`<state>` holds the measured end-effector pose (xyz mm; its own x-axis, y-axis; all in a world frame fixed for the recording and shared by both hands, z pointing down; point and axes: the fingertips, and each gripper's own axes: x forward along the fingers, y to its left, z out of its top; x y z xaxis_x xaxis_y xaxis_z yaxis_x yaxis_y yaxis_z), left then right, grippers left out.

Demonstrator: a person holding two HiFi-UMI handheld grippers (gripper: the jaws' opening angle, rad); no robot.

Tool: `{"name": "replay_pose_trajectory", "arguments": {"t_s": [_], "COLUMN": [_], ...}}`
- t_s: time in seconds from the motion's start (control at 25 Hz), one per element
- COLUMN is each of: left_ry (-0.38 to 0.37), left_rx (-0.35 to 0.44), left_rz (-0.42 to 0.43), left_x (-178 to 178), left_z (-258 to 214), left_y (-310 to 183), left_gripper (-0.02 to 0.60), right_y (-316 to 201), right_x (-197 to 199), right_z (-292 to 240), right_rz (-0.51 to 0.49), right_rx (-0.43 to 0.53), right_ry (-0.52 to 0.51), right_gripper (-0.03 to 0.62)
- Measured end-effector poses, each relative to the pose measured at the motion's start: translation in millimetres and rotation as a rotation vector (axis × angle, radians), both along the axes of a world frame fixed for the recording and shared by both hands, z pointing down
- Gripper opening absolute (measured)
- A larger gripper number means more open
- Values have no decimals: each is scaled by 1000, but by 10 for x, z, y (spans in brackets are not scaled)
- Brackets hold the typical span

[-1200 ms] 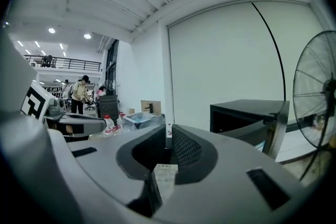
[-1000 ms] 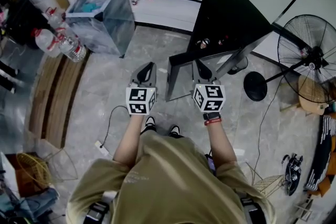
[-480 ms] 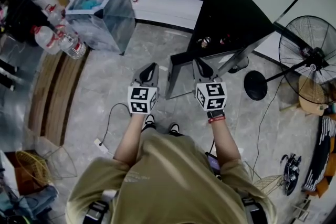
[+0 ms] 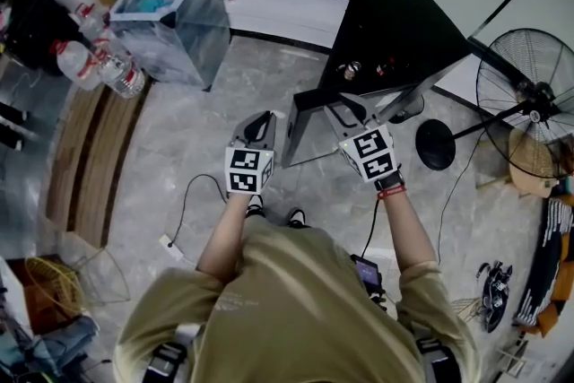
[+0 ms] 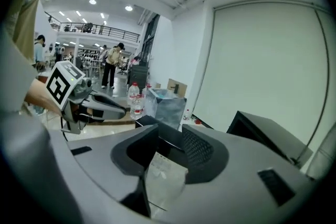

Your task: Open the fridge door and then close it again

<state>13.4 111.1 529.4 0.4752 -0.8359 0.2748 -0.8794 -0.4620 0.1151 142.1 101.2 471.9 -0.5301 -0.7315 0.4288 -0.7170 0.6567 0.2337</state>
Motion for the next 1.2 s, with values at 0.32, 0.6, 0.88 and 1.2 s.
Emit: {"name": "replay_pose_trajectory", "arguments": {"t_s": [0.32, 0.6, 0.88, 1.2], "left_ry": [-3, -4, -19, -48], "left_rx": [-44, -87, -143, -215], "left_rz": [8, 55, 106, 218], "left_x": [-20, 61, 132, 365], "left_z": [190, 364, 658, 1113], "left_y": [1, 47, 70, 131], "left_gripper": [35, 37, 102, 169], "right_y": [-23, -109, -164, -204], "right_x": [-95, -49, -50, -61], "right_z": [119, 330, 477, 515], "right_rz": [-262, -456, -575, -604], "right_rx": [9, -18, -37, -59], "right_ry": [322, 577, 710, 730], "right_gripper": [204, 224, 227, 221]}}
